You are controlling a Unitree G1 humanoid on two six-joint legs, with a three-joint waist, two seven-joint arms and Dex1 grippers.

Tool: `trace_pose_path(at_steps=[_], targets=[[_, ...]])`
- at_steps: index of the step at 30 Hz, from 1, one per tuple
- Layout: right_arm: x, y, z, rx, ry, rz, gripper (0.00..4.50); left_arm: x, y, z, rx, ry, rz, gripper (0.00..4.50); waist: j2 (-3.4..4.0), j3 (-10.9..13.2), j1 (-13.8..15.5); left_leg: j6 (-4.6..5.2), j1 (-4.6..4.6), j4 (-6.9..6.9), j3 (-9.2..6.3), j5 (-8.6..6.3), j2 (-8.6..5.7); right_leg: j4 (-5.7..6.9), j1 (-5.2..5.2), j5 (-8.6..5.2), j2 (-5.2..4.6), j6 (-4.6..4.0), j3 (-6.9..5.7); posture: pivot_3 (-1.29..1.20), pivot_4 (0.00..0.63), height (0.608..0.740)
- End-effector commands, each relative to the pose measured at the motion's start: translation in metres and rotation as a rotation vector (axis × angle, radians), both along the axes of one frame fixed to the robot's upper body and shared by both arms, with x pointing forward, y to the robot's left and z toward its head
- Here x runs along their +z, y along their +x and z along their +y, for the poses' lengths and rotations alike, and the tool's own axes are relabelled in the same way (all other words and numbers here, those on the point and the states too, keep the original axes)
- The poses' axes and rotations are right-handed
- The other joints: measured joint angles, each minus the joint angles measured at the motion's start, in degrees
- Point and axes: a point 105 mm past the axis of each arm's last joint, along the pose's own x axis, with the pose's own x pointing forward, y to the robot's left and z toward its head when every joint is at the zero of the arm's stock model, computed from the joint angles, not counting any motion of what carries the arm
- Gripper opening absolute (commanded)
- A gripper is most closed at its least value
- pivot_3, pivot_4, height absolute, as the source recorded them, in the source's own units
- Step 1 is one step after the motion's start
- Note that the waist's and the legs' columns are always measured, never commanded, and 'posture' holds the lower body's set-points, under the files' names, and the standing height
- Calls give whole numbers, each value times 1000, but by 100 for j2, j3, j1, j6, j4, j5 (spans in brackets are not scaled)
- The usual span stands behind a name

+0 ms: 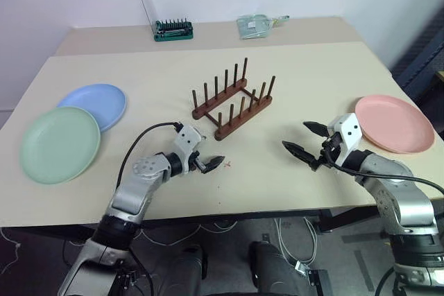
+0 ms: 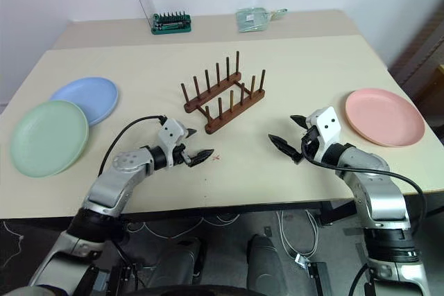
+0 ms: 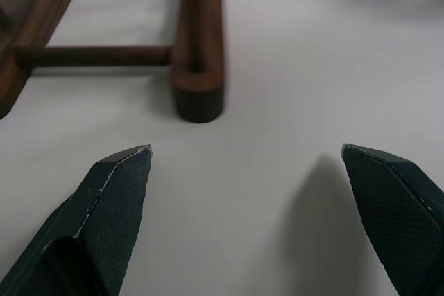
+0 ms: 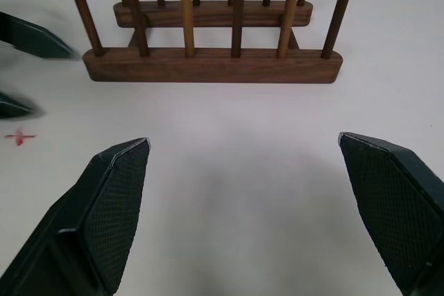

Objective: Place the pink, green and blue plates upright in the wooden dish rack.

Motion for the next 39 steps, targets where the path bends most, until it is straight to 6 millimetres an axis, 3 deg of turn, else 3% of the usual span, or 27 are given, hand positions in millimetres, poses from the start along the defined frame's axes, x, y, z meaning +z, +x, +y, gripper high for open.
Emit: trace_pose_path(at_steps=[1,4,7,13,17,24,31,35,38,39], targets=[[12,-6,-1,-15,0,-47,4442,3,18,-13,2,23,-55,4500,0,0,14,0,-1,1,0,0,-2,-2,1,0,-1,1,0,0,150,740],[12,-6,-1,-33,3,-54,4442,2,25,-20,-5,12,-53,4500,0,-1,-3,0,0,0,0,0,-3,-2,2,0,-2,2,0,0,150,740],[12,-7,0,-41,1,-57,4500,2,24,-24,-39,1,-66,3681,2,-2,-19,0,2,-3,0,0,0,0,1,0,-1,2,0,0,150,740],[10,-10,0,-50,0,-54,4500,2,25,-21,-35,-3,-76,733,2,-2,-11,0,2,-1,-1,0,-1,1,2,0,-1,2,0,0,150,740],[4,-12,1,-42,-29,-36,4500,4,20,-21,-74,9,-97,738,2,-2,-13,0,2,-2,-1,0,-1,0,2,0,-1,2,0,0,150,740],[-15,-24,-1,15,-125,55,4500,14,-13,-29,-364,18,-137,738,2,-2,-5,0,0,-1,-1,0,-1,0,1,0,-1,2,0,0,150,740],[-19,-26,-3,9,-145,67,4500,14,-11,-10,-434,56,-106,738,2,-2,-17,1,0,-2,0,0,0,-1,1,0,-1,1,0,0,150,740],[-19,-25,-2,8,-148,64,4500,5,-7,1,-393,102,-78,2748,2,-2,-12,1,0,-2,-1,-1,0,-1,1,-1,-1,2,0,0,150,740],[-18,-24,-3,5,-151,59,4500,-1,4,20,-277,169,-84,4221,1,-2,-16,1,1,-2,-1,-1,1,0,1,-1,-1,2,0,0,150,740],[-17,-23,-4,4,-152,58,4500,-3,6,28,-242,186,-69,4221,2,-3,-22,2,2,-2,-1,-1,1,0,1,-1,-1,2,0,0,150,740]])
